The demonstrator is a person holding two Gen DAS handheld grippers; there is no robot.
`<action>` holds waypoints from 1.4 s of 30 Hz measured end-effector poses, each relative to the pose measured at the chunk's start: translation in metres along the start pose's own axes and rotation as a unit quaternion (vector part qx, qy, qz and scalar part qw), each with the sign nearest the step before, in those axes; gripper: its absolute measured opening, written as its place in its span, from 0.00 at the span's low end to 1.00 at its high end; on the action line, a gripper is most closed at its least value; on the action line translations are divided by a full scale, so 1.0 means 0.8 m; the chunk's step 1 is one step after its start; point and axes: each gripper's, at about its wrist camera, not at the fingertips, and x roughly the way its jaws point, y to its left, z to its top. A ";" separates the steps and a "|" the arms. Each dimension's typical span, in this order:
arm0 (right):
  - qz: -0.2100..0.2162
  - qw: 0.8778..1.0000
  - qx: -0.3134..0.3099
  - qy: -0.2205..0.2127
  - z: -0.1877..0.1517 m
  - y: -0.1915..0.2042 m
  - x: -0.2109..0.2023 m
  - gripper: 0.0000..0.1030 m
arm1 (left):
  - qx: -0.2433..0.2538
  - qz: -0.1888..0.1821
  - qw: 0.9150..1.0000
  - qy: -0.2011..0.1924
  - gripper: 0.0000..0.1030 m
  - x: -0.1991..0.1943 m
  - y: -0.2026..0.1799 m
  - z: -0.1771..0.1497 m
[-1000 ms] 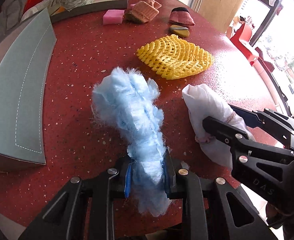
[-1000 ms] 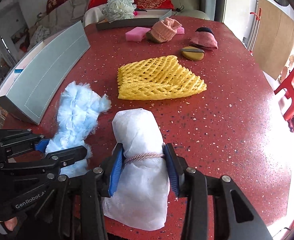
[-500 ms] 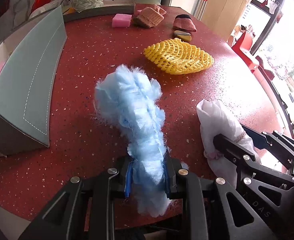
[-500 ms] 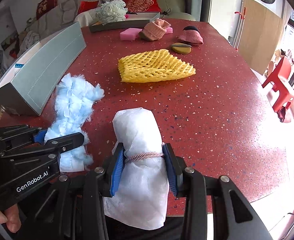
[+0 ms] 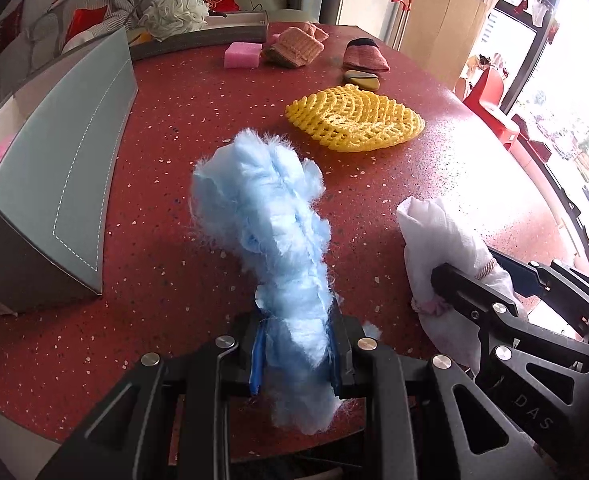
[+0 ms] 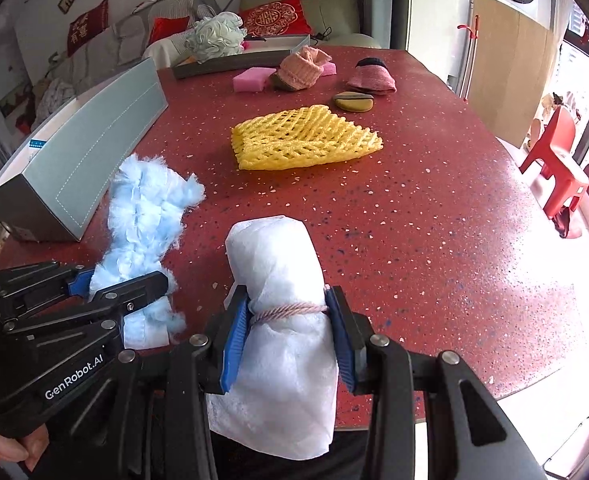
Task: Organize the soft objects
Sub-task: 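Lift and carry the blue bundle and white bag toward the box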
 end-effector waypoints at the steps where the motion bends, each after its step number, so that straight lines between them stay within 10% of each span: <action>1: 0.000 1.000 0.000 0.000 0.000 0.000 0.000 0.40 | 0.000 0.001 1.000 -0.001 0.25 0.000 -0.001 -0.001; 42: 0.003 0.999 0.028 -0.027 -0.007 -0.003 -0.001 0.40 | -0.005 -0.011 0.999 -0.037 0.25 -0.009 0.003 -0.017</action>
